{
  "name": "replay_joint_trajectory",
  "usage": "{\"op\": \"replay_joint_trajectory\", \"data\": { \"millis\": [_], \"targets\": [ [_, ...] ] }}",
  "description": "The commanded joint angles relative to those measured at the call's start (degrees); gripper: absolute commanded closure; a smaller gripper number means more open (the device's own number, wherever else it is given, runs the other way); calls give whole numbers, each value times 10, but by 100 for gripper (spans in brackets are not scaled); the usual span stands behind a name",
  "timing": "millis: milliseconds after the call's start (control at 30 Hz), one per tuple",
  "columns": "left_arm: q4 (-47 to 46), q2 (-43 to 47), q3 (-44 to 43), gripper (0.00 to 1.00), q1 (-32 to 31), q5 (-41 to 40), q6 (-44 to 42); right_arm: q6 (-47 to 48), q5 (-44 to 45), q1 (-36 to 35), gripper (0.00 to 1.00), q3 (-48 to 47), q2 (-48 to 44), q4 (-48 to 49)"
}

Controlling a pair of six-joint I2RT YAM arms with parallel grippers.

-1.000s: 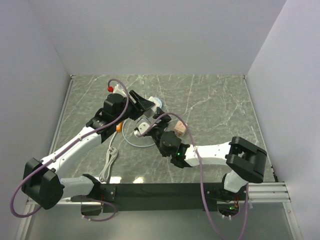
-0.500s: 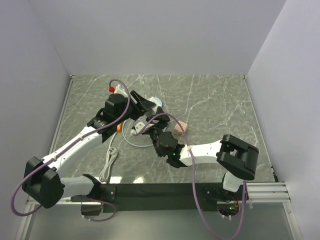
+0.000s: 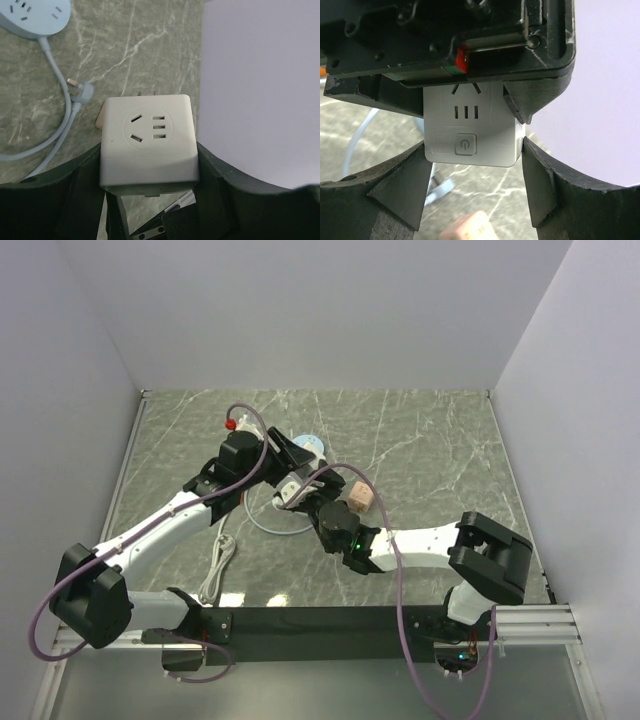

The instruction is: Insert the plug

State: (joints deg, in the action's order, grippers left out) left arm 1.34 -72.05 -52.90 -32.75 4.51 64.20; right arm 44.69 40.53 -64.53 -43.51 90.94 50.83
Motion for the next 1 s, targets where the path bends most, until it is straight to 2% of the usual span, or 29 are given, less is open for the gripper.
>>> {"op": "replay_joint_trajectory", "data": {
  "millis": [0,33,67,100,267,367,400,533,567,967],
  "targets": [
    [-52,-5,11,55,2,-8,-36,-127,-6,13,98,11,-28,11],
    [-51,-13,13,51,2,-6,-37,-134,-11,14,98,17,-25,12],
    [-56,-17,16,41,2,-3,-36,-143,-13,14,98,20,-23,17],
    [-60,-19,23,37,2,4,-34,-148,-17,15,98,22,-21,20],
    [-49,-39,25,24,2,8,-32,-171,-30,22,98,23,-3,17],
    [-33,-47,25,22,2,-6,-36,-187,-44,28,98,22,-4,2],
    [-29,-48,25,17,2,-8,-37,-192,-59,32,98,22,-5,-7],
    [-27,-63,26,14,2,-15,-39,-227,-110,54,98,27,-11,-20],
    [-27,-64,25,1,2,-19,-40,-238,-120,56,98,27,-11,-22],
    [-19,-96,8,0,3,-44,-52,-321,-228,100,99,52,-12,-45]
  ]
}}
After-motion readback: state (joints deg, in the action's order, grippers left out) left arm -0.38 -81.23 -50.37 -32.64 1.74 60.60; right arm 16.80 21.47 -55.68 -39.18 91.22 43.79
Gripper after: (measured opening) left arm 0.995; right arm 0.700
